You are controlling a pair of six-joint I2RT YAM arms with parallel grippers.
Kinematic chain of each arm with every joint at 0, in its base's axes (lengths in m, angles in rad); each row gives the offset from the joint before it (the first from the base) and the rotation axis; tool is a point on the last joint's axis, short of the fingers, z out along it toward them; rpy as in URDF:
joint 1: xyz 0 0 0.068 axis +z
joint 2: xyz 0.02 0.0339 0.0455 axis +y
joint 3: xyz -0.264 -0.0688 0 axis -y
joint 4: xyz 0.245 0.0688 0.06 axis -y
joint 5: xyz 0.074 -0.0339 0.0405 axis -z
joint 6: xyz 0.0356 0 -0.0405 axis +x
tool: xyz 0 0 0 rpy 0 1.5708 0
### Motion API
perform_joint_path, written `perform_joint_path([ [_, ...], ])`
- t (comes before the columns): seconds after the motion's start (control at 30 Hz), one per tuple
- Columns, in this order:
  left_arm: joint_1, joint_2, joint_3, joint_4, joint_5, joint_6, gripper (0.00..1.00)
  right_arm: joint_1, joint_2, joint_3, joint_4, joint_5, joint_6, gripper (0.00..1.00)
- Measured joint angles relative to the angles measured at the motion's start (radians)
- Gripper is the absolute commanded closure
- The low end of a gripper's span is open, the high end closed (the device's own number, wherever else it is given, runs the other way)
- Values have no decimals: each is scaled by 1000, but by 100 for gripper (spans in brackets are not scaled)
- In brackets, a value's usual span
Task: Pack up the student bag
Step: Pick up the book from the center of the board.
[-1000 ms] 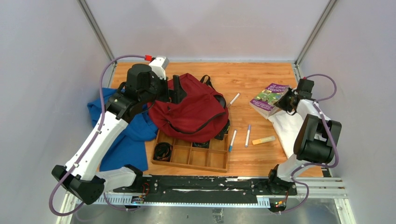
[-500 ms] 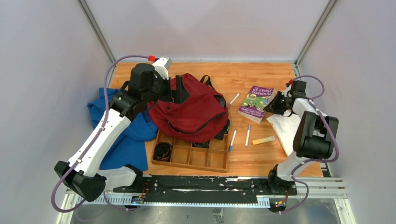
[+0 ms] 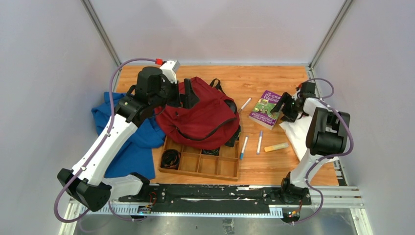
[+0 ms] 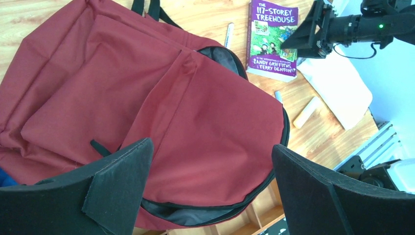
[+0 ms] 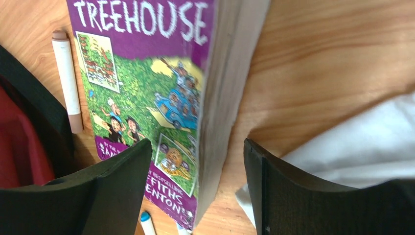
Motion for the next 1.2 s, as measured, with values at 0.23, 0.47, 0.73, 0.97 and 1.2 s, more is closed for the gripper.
perform_joint_path([
  [0.23, 0, 0, 0, 0, 0, 0, 0, 71, 89, 134, -69, 93, 1, 49],
  [0.47, 0, 0, 0, -1, 6, -2, 0, 91, 154, 253, -128, 160, 28, 100],
  [0.73, 0, 1, -15, 0, 19, -11, 0, 96, 109, 209, -104, 177, 31, 100],
  [0.97, 0, 18, -26, 27, 19, -78, 0, 96, -51, 139, -158, 192, 29, 100],
  [1.2, 0, 64, -30, 145, 94, -169, 0, 96, -188, 140, -192, 156, 31, 100],
])
